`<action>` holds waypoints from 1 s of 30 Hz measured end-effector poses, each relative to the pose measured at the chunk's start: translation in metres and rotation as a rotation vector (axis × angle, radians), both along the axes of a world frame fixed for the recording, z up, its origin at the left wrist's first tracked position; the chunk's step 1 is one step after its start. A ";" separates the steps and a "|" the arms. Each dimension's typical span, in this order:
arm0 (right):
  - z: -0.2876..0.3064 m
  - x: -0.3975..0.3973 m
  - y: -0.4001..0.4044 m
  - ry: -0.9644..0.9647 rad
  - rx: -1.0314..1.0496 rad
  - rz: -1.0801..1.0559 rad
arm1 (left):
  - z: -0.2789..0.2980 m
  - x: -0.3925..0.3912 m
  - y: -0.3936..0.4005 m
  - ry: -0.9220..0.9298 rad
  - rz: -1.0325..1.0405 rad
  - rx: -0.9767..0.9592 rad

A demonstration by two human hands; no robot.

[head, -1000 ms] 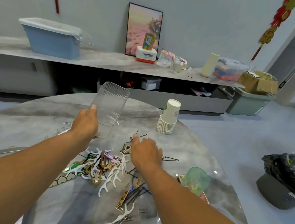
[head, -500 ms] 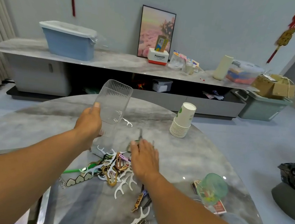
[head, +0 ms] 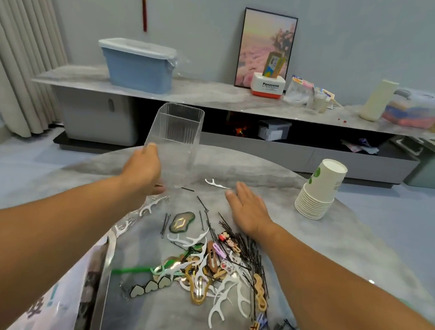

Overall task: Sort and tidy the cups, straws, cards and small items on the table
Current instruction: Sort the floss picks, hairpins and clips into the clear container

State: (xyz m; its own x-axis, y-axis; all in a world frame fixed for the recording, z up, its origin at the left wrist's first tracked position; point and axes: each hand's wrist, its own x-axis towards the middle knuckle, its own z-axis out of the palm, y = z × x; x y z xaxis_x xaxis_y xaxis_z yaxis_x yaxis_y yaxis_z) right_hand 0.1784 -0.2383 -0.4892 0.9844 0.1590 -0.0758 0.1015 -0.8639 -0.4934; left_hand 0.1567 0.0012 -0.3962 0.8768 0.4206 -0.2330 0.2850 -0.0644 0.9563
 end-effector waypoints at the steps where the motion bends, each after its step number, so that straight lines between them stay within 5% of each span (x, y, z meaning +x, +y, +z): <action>1: 0.000 0.008 0.009 -0.005 -0.006 0.042 | -0.002 0.007 0.008 0.008 0.018 0.054; 15: 0.005 -0.006 0.062 -0.015 -0.048 0.554 | -0.047 0.050 0.065 0.159 0.083 0.283; 22: 0.011 -0.001 0.064 0.022 0.233 0.338 | -0.068 0.054 0.094 0.230 0.130 0.244; 28: 0.006 0.023 0.094 0.038 -0.030 0.345 | -0.048 0.014 0.051 0.235 0.508 0.162; 30: 0.003 0.026 0.101 0.028 -0.126 0.370 | -0.043 -0.010 0.009 0.329 0.422 0.176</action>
State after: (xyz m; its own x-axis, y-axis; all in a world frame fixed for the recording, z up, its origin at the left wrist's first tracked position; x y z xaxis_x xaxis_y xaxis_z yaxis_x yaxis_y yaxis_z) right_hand 0.2040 -0.1376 -0.4857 0.8597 0.4903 -0.1433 0.4055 -0.8256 -0.3923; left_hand 0.1465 0.0106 -0.4389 0.5175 0.7760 -0.3605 0.6017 -0.0305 0.7981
